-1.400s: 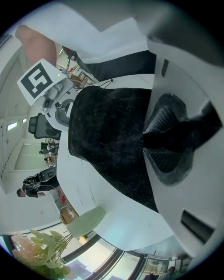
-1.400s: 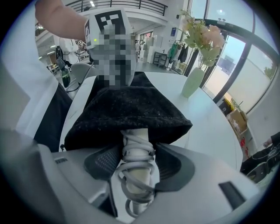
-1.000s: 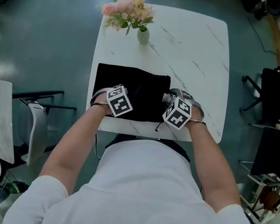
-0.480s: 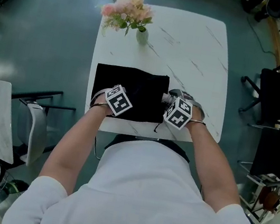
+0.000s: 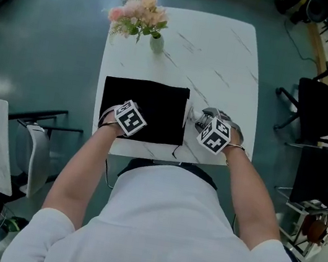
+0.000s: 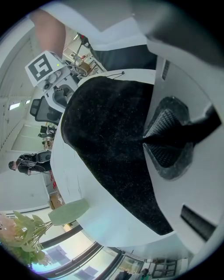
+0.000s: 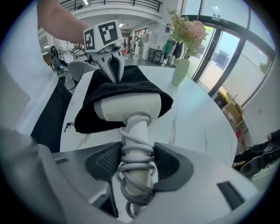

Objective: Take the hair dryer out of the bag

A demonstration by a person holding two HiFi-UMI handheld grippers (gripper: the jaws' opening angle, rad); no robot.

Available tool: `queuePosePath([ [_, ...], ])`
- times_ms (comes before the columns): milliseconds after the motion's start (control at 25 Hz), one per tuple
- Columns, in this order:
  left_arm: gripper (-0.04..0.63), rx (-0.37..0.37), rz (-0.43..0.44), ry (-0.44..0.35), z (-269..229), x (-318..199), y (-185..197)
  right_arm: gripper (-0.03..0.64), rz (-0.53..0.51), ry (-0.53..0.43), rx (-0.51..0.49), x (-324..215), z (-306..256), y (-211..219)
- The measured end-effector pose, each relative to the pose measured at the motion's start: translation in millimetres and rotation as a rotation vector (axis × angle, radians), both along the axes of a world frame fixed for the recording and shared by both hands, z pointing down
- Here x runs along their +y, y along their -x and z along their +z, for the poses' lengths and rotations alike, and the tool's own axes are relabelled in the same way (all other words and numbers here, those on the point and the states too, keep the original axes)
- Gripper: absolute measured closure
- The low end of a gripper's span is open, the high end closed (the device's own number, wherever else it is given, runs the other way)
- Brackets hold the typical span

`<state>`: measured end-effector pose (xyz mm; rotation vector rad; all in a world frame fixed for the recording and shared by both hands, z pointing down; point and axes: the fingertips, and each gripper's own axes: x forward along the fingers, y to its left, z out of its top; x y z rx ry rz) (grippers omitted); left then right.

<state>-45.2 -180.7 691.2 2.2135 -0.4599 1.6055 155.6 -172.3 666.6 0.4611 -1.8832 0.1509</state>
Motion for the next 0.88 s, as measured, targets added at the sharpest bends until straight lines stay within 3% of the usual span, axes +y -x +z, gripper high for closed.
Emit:
queuePosePath([
  [440,0.548,-0.012,-0.019,-0.009,-2.3,-3.0,-2.4,0.377,0.088,-0.018,-0.032,8.9,-4.0,-40.3],
  [680,0.546,-0.019,-0.036,-0.008,2.1,-0.2,0.4,0.377,0.248,-0.023,-0.094,11.4,-7.7,-66.4],
  [880,0.546,-0.020,-0.041,-0.016,-0.3,-2.5,-0.4,0.377,0.370,-0.044,-0.087,7.5,-8.3,-93.6],
])
